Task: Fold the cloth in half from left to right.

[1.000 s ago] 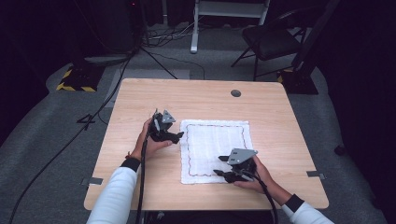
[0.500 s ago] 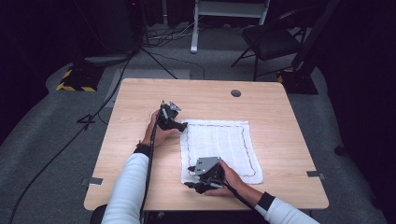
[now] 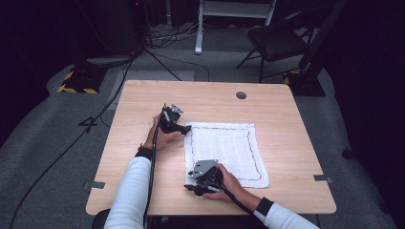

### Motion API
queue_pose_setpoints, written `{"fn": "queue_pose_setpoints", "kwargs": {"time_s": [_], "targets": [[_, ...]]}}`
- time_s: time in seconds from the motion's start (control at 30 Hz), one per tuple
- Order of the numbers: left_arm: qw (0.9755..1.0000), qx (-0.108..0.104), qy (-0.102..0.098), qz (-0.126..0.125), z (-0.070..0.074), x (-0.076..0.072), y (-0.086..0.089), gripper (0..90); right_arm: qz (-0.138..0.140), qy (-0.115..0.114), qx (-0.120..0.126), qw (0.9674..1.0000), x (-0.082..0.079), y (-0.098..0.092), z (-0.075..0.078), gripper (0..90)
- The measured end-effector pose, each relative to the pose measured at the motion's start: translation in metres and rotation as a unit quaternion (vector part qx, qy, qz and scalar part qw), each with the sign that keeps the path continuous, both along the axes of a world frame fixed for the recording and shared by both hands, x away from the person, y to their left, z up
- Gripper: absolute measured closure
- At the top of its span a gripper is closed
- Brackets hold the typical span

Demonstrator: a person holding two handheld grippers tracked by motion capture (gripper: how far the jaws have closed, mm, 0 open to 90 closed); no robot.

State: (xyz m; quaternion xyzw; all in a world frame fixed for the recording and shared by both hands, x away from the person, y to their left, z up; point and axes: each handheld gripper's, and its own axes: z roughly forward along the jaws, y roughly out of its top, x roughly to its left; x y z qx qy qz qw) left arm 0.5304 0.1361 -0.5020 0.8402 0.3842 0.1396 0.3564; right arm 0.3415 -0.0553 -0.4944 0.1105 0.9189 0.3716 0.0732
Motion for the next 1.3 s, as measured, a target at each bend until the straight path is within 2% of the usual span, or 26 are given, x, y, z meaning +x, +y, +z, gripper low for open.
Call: {"fn": "queue_pose_setpoints", "kwargs": {"time_s": [0.2, 0.33, 0.47, 0.7, 0.97, 1.2, 1.3], "targets": [[0.9996, -0.011, 0.0, -0.024, 0.002, -0.002, 0.004, 50.3, -0.012, -0.022, -0.028, 0.9993, -0.002, 0.003, 0.004, 73.9], [0.9983, -0.037, 0.018, -0.04, 0.002, -0.001, 0.01, 71.2, -0.017, -0.029, -0.031, 0.9989, 0.0, 0.003, 0.004, 82.9], [0.998, -0.034, 0.02, -0.05, 0.002, -0.001, 0.011, 80.1, -0.018, -0.028, -0.031, 0.999, 0.003, 0.005, 0.004, 85.2], [0.998, -0.016, 0.015, -0.059, 0.005, -0.003, 0.015, 86.0, -0.014, -0.033, -0.031, 0.9988, 0.006, 0.012, 0.004, 85.8], [0.9993, -0.007, 0.012, -0.033, 0.009, -0.005, 0.035, 86.4, -0.014, -0.042, -0.021, 0.9988, 0.009, 0.023, 0.011, 86.1], [0.9997, -0.02, -0.001, -0.013, 0.02, -0.008, 0.051, 86.6, -0.006, -0.051, -0.017, 0.9986, 0.012, 0.034, 0.021, 86.1], [0.9992, -0.038, -0.009, -0.009, 0.026, -0.011, 0.052, 86.7, -0.006, -0.055, -0.01, 0.9984, 0.012, 0.035, 0.026, 86.1]]}}
